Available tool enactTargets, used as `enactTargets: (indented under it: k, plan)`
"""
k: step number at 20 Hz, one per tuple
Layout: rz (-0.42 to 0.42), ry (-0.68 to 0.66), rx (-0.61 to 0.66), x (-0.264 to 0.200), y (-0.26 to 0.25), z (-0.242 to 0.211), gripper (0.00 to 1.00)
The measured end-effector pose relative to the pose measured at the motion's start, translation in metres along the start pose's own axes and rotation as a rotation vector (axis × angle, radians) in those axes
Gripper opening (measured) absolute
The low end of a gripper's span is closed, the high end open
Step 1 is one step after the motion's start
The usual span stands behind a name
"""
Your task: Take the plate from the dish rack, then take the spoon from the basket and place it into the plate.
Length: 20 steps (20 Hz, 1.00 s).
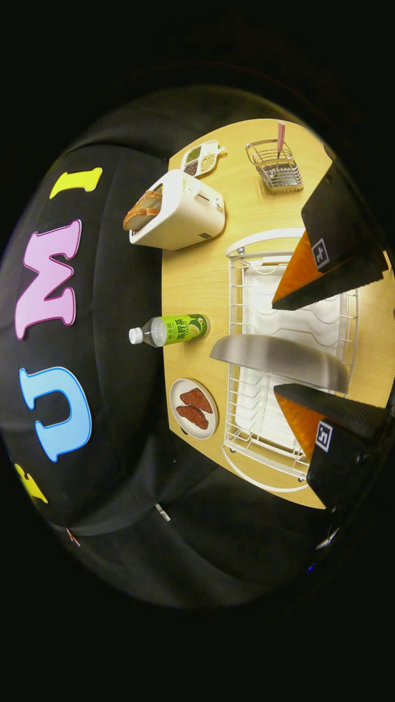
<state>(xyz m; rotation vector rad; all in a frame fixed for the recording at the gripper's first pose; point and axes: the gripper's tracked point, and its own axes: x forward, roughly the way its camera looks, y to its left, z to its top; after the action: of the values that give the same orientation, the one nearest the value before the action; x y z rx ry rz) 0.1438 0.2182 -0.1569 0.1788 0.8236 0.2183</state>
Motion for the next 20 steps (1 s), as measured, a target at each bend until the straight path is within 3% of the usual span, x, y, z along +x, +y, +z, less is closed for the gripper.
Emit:
enactTargets:
  k: [3,5,8,10,20]
  plan:
    - [0.009,0.056,0.078,0.011,0.004,-0.001,0.71]
    - [0.000,0.109,0.120,0.018,0.003,-0.006,0.48]
    - [-0.032,0.123,0.144,0.024,-0.004,-0.006,0.38]
    - [-0.053,0.113,0.154,0.022,-0.005,-0.007,0.33]
    - [-0.169,0.075,0.086,0.011,0.007,-0.006,0.33]
